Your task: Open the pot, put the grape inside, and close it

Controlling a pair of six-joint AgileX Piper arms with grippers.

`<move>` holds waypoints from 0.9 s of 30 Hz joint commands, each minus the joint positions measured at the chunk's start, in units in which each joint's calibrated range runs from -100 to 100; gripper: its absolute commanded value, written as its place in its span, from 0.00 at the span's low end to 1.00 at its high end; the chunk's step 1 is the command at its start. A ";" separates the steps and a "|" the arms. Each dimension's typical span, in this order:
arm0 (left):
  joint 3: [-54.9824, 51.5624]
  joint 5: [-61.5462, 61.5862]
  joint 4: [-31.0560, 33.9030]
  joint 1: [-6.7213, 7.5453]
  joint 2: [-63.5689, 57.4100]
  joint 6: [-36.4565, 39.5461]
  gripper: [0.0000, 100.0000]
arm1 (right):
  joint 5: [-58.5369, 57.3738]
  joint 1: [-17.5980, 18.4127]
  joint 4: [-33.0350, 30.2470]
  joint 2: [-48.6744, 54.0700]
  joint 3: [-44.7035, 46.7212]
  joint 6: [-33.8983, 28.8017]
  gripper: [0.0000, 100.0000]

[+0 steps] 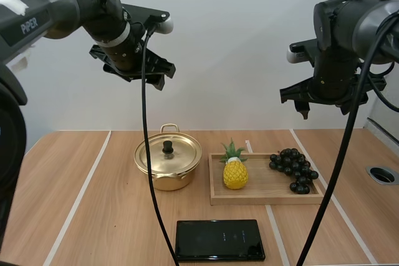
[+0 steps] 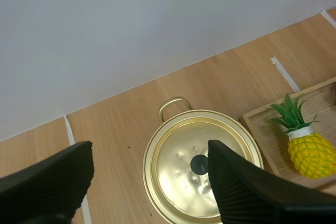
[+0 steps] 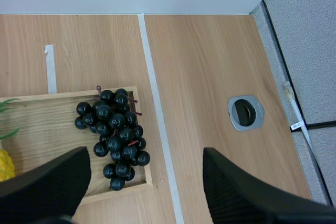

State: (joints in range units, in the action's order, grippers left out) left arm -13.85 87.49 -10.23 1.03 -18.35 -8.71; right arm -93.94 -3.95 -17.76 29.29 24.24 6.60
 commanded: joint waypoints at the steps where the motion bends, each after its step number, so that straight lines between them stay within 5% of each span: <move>1: -1.86 0.17 -3.70 0.20 0.10 -1.96 1.00 | -1.84 -0.25 2.12 0.57 0.15 0.13 1.00; 7: -5.01 -0.26 -5.94 0.20 1.92 -2.09 1.00 | -2.54 -0.25 6.44 0.57 0.15 0.13 1.00; 27: -10.83 -4.11 -8.85 0.20 10.25 -11.93 1.00 | -3.07 -0.25 6.55 0.57 0.15 0.73 1.00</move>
State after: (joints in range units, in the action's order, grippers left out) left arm -24.44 84.52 -18.20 1.03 -8.63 -18.73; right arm -96.44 -3.95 -11.24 29.29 24.24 6.67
